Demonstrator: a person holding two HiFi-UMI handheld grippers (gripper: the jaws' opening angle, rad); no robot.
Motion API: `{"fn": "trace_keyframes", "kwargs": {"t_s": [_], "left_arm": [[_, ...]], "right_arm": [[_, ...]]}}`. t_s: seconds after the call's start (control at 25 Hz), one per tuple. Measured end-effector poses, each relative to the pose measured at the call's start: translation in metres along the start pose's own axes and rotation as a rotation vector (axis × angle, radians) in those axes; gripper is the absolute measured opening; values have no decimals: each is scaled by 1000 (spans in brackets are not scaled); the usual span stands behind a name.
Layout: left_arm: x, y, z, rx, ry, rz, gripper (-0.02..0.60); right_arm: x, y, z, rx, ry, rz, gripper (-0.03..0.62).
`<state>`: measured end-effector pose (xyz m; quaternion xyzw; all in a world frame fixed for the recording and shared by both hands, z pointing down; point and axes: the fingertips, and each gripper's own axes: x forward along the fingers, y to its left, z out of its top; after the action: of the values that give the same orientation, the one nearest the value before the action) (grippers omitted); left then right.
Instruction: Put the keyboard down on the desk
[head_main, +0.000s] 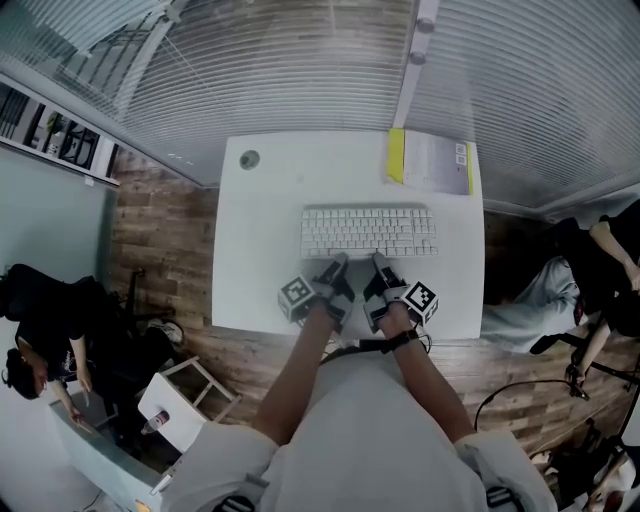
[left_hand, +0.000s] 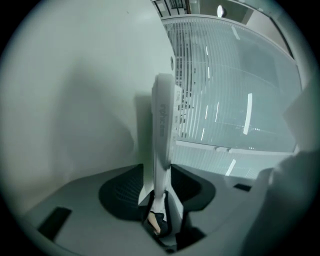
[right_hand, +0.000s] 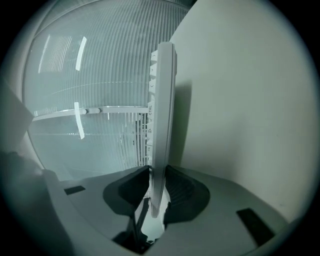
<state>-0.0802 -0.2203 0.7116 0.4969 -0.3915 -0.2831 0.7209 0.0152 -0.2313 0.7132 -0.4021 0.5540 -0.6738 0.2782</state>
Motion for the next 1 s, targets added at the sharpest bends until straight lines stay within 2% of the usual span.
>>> {"fn": "trace_keyframes", "kwargs": {"t_s": [0.12,0.24,0.4,1.0], "left_arm": [[-16,19,-1,0,-5,24,152],[-28,22,-6,-14,1,19,152],[-38,23,-12,6,7,18,152],[-45,14,-23,9,24,-19,152]], "right_arm": [[-1,-4,0,6,-5,-8,107],[0,-4,1,11,-13,-11,106],[-2,-7,1,7,-20,-25,106],[-3,-31,4,-6,-11,-165,101]]}}
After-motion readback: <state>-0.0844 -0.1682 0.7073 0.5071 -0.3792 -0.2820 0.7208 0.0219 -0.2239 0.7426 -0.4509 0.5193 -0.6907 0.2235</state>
